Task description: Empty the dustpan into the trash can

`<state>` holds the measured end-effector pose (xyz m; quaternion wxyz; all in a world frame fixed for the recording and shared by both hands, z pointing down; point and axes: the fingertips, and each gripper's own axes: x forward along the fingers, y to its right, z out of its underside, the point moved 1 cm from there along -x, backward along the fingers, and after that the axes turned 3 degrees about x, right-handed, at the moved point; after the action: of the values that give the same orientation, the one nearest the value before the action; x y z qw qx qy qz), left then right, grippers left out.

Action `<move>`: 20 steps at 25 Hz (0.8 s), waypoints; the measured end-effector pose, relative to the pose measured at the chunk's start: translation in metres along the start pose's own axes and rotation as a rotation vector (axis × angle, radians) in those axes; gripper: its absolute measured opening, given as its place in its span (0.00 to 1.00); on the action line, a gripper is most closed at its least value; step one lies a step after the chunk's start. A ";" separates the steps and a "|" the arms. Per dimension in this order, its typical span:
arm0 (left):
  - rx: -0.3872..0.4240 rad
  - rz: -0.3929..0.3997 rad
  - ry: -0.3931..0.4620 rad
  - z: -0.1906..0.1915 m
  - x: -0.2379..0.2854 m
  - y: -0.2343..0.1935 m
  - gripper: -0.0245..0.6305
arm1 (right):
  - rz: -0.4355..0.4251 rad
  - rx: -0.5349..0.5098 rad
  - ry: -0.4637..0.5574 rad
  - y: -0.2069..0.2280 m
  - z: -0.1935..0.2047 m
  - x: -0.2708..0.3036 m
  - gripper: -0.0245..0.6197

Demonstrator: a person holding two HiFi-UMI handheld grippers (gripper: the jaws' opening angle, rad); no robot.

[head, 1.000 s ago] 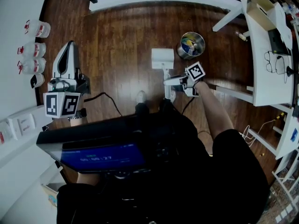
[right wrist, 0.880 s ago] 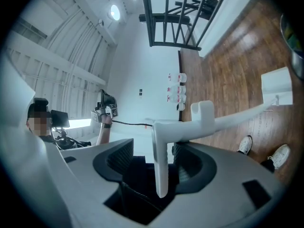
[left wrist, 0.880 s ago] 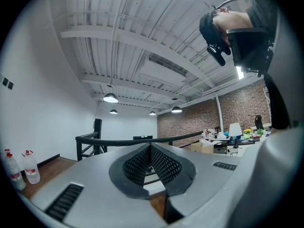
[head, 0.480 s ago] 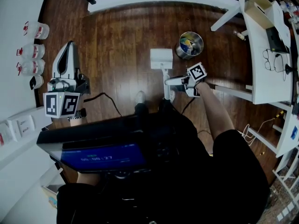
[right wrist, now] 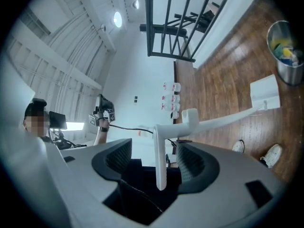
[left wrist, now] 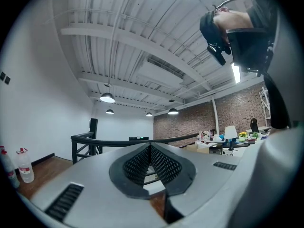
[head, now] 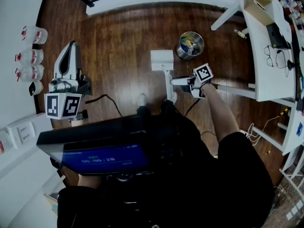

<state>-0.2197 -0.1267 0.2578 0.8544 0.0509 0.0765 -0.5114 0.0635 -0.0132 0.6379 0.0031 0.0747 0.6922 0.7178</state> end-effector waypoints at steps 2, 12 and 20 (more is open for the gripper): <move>-0.003 0.006 0.003 0.000 -0.001 -0.001 0.04 | 0.002 0.002 0.014 -0.002 0.002 -0.002 0.48; -0.044 0.076 0.009 0.004 0.001 -0.005 0.04 | 0.058 -0.041 0.181 -0.016 0.013 -0.034 0.47; -0.025 0.161 0.011 0.011 0.010 0.009 0.04 | 0.184 -0.344 0.437 -0.089 0.003 -0.077 0.27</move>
<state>-0.2065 -0.1325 0.2668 0.8929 0.0492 0.0833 -0.4398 0.1314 -0.0153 0.5416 -0.1987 -0.0210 0.5348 0.8210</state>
